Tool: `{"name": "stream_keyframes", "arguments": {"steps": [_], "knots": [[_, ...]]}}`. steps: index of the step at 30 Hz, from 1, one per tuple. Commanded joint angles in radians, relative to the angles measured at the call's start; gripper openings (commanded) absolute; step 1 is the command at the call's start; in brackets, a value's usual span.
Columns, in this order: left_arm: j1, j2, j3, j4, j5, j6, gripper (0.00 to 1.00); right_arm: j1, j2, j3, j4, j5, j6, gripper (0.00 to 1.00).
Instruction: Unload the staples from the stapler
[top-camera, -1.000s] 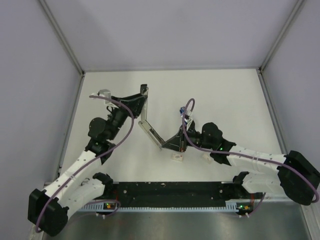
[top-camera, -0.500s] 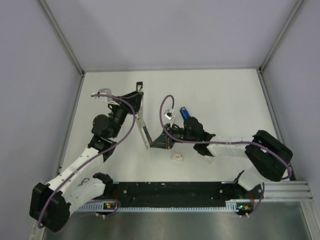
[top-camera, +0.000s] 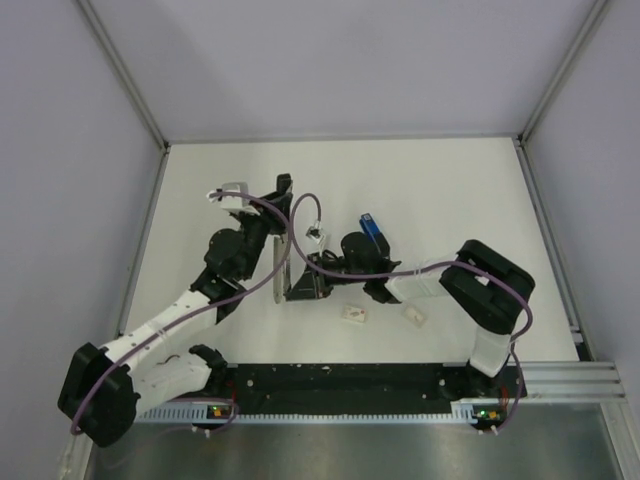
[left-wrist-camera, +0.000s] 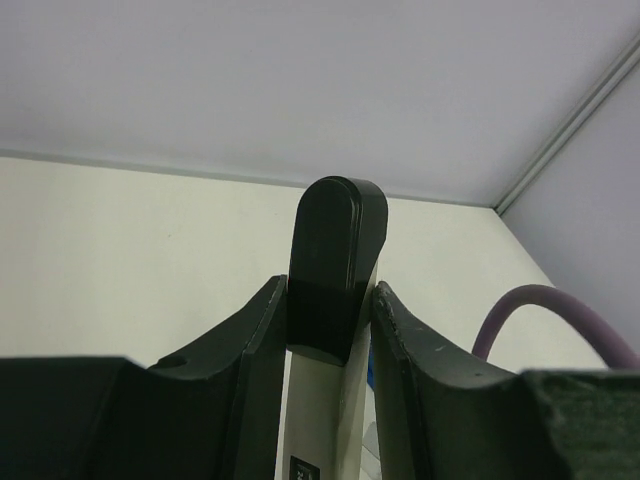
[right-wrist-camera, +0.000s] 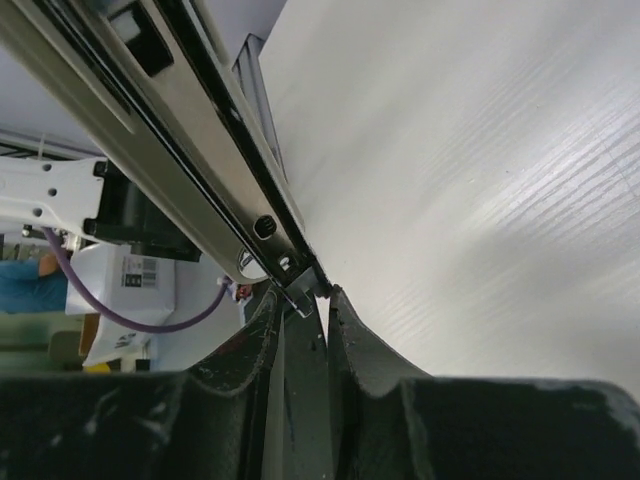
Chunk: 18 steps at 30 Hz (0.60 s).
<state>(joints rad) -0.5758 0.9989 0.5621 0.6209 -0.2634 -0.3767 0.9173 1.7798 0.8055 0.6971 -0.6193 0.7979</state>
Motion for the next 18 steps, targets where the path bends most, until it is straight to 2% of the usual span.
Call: {"name": "stream_keyframes", "arguments": {"steps": [1,8,18], "knots": [[-0.055,0.032,0.015,-0.013,-0.141,0.082,0.00,0.008,0.047,0.077,0.143,0.041,0.043,0.17],[-0.108,0.063,0.012,-0.026,-0.244,0.156,0.00,0.008,0.076,0.074,0.156,0.053,0.063,0.28],[-0.125,0.064,0.012,-0.041,-0.272,0.193,0.00,0.009,0.073,0.084,0.102,0.081,0.032,0.33]]}}
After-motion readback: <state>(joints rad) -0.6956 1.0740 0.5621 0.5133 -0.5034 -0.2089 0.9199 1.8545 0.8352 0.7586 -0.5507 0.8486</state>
